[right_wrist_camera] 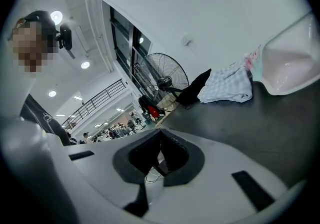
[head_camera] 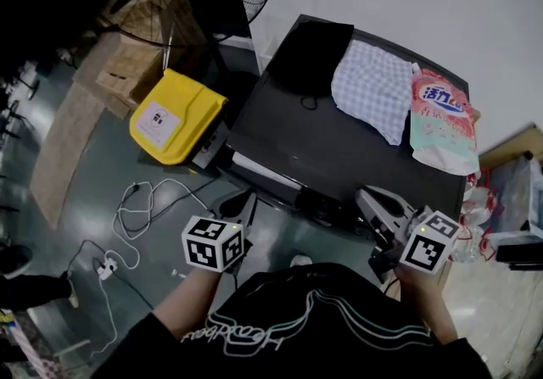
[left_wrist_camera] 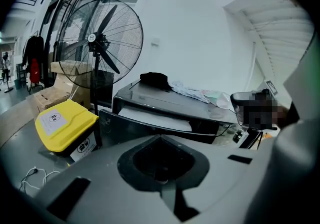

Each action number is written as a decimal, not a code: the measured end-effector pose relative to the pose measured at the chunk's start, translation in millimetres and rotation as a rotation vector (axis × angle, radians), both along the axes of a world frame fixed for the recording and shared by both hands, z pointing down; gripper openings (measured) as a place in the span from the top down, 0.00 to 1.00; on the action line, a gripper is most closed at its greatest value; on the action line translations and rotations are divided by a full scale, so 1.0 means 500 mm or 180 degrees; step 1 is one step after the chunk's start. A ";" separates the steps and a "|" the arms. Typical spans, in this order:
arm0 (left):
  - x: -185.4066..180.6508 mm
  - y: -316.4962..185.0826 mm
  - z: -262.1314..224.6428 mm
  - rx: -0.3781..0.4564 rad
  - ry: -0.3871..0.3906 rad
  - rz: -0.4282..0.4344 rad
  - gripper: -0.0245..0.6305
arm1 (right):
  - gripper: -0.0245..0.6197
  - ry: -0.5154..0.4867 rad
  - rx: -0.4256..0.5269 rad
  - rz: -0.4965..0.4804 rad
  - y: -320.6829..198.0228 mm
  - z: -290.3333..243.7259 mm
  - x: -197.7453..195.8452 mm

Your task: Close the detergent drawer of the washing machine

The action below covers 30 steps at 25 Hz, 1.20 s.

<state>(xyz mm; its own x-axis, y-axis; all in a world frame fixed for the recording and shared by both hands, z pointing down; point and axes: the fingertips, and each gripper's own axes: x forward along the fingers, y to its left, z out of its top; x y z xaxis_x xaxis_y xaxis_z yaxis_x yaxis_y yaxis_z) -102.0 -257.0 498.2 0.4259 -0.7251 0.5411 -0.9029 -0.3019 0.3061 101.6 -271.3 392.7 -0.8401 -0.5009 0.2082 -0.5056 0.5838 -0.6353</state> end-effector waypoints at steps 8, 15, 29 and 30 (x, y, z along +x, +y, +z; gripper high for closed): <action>0.017 -0.065 0.002 -0.0056 0.0048 -0.0105 0.93 | 0.92 0.0029 0.0085 -0.0019 0.006 -0.011 0.017; 0.019 -0.071 0.002 -0.0043 0.0039 -0.0100 0.93 | 0.92 0.0059 0.0122 0.0054 0.005 -0.017 0.043; 0.032 -0.102 0.008 -0.0037 -0.0103 0.0020 0.93 | 0.92 0.0058 0.0271 0.0211 0.009 -0.037 0.071; 0.032 -0.101 0.008 -0.0042 -0.0071 0.0036 0.93 | 0.92 0.0059 0.0290 0.0217 0.010 -0.042 0.070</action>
<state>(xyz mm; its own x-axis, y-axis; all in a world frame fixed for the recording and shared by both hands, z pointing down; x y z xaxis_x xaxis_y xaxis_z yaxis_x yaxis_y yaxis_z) -85.8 -307.4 502.4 0.4217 -0.7130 0.5601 -0.9061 -0.3082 0.2898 136.8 -266.3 372.0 -0.7997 -0.5745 0.1744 -0.5573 0.6025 -0.5713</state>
